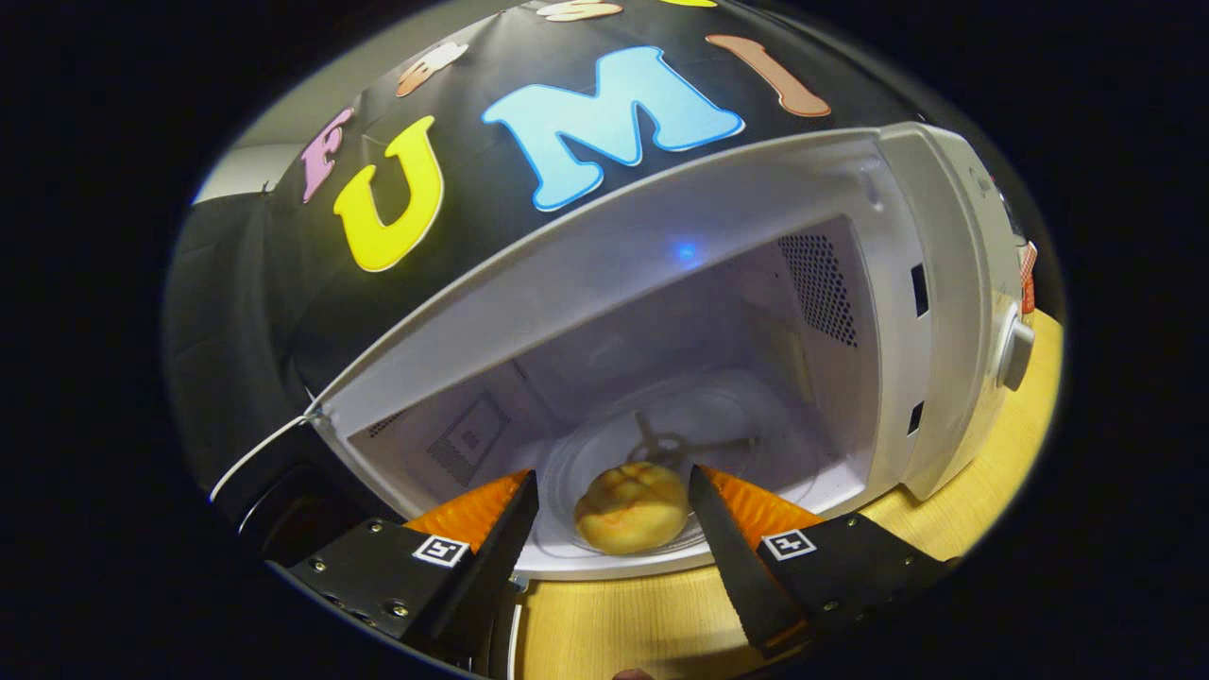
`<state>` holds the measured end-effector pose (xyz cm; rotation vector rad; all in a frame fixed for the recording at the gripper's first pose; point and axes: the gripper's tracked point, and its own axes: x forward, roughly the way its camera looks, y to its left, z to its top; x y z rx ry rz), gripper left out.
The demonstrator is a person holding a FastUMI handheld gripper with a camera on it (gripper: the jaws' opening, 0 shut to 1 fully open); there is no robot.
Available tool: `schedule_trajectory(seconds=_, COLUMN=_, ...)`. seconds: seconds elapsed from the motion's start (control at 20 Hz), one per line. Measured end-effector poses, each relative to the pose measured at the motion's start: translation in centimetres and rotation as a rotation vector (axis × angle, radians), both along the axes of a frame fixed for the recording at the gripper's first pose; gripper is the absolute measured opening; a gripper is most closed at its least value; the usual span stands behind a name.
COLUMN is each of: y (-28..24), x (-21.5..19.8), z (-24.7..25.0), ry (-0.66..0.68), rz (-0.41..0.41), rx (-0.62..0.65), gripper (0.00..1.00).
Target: Open the microwave, put the food inside, and close the microwave door.
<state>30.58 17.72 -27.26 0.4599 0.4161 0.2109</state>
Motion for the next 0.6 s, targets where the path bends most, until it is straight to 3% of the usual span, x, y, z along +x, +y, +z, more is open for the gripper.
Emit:
schedule_trajectory(seconds=0.25, y=-0.3, x=-4.6, z=6.1, ry=-0.105, rz=0.069, rx=-0.049, gripper=0.97)
schedule_trajectory(seconds=0.6, y=-1.9, x=-11.4, z=13.2, ry=-0.227, rz=0.083, rx=-0.114, gripper=0.97)
